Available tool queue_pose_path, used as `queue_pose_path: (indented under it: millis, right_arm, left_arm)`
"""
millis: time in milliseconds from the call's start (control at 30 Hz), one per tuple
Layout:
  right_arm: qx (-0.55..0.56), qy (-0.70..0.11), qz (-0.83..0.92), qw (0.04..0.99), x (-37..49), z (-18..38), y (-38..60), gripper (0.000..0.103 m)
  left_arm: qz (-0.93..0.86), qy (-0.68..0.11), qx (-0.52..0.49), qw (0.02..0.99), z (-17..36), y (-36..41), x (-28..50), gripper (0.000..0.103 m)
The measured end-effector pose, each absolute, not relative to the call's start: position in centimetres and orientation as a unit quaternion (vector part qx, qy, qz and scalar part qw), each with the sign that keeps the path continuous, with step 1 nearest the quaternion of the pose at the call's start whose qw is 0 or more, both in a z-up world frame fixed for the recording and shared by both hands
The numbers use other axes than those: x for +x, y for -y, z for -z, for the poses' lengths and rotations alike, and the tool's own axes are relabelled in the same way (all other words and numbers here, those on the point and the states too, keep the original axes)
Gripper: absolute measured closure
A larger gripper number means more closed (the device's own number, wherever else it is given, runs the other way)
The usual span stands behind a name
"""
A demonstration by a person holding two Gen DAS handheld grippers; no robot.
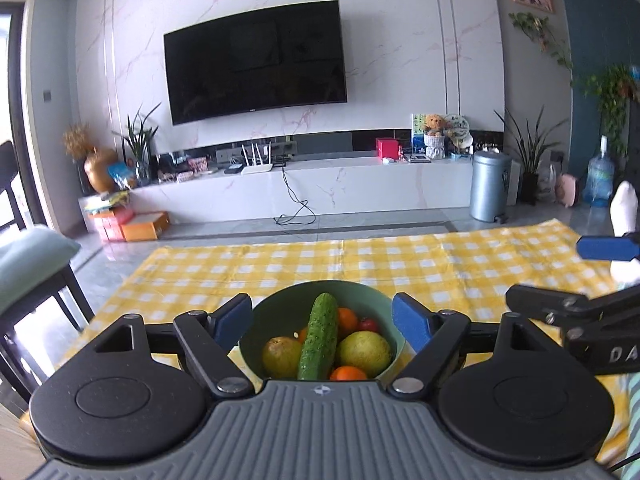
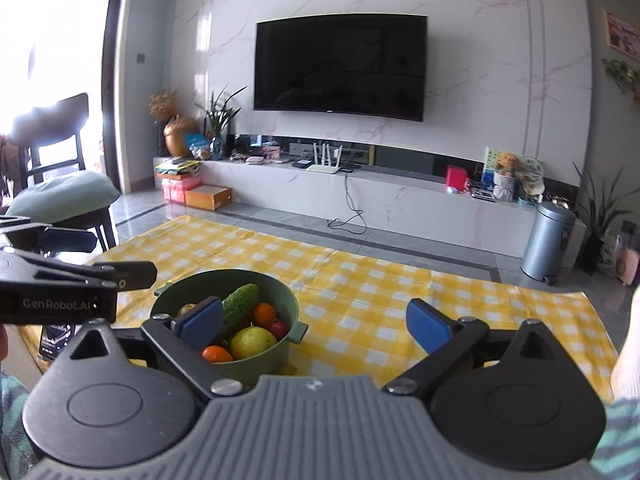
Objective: Organize fruits
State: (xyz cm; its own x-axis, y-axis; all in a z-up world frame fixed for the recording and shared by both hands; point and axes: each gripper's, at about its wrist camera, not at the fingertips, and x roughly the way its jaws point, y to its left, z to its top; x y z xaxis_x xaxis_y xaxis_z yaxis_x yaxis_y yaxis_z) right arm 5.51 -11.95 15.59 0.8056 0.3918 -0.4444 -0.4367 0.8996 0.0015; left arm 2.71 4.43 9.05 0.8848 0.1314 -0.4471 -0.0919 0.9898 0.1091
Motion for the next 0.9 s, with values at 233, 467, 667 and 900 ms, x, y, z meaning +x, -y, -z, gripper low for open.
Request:
queue_pose_path:
  millis: [233,467,667,900]
  right_arm:
    - [-0.012,-0.223,-0.203,0.953,4.0,-14.1,13.1,0.004]
    - [-0.009,-0.244,-0.202,0.948,5.0,-11.1,12.5,0.004]
    - [-0.017,-0.256,-0.201,0.945,6.4,-9.6,12.1,0.004]
    - [-0.013,-0.283,-0.197,0.938,8.6,-7.6,11.2,0.004]
  left_arm:
    - [-0.048,-0.254,0.029,0.966,-6.9,-3.5,2.6,0.009]
    - [-0.056,-0.278,0.025,0.959,-4.4,-3.3,3.7,0.009]
    - [-0.069,-0.304,0.017,0.950,-2.6,-3.9,4.8,0.009]
    - [-0.077,-0.326,0.011,0.942,-1.6,-4.3,5.7,0.009]
